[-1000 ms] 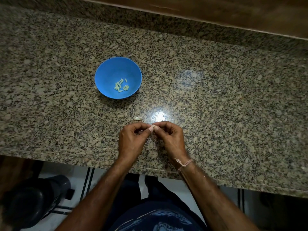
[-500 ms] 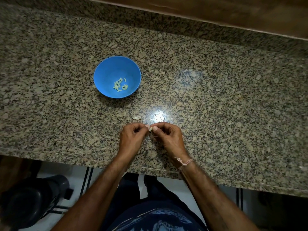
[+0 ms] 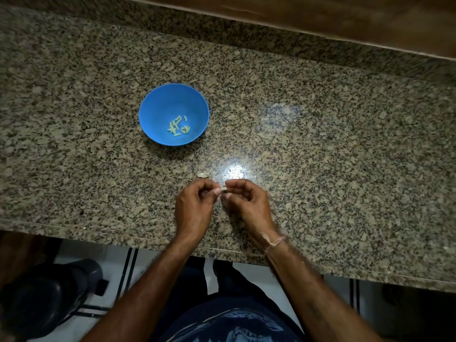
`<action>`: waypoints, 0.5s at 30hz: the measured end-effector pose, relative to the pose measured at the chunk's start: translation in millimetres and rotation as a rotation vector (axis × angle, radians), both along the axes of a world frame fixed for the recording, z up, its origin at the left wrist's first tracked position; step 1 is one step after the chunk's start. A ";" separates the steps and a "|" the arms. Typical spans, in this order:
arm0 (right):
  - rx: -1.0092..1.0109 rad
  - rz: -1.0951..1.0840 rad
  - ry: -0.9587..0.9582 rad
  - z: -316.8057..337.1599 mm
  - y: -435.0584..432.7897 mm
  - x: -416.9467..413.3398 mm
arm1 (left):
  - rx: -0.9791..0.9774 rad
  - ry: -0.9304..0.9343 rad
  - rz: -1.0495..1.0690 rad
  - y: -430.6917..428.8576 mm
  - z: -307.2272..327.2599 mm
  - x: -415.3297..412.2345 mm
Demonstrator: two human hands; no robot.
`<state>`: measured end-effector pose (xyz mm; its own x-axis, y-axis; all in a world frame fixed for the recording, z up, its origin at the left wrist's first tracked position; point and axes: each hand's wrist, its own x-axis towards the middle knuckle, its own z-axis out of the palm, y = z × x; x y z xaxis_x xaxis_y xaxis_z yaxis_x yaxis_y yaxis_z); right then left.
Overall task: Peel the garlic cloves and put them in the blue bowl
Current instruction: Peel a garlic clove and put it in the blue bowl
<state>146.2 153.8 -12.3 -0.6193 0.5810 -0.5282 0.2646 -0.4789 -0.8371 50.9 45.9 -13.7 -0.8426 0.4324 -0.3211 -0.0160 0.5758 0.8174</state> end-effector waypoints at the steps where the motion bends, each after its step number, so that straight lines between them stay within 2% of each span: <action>1: 0.080 0.028 -0.026 -0.4 -0.5 0.0 | 0.001 0.006 0.012 -0.4 0.0 -0.1; 5: 0.180 0.072 -0.023 -2.5 -1.8 -0.7 | -0.032 0.097 -0.003 0.5 3.5 5.2; 9: 0.312 0.118 -0.008 -7.0 -2.1 2.3 | -0.152 0.380 -0.145 -1.1 7.7 6.7; 12: 0.428 0.162 0.000 -7.6 -3.1 3.8 | -0.198 0.498 -0.224 -4.2 6.6 5.7; 15: 0.399 0.150 0.007 -4.8 -4.1 2.1 | -0.199 0.544 -0.240 -5.1 7.5 6.8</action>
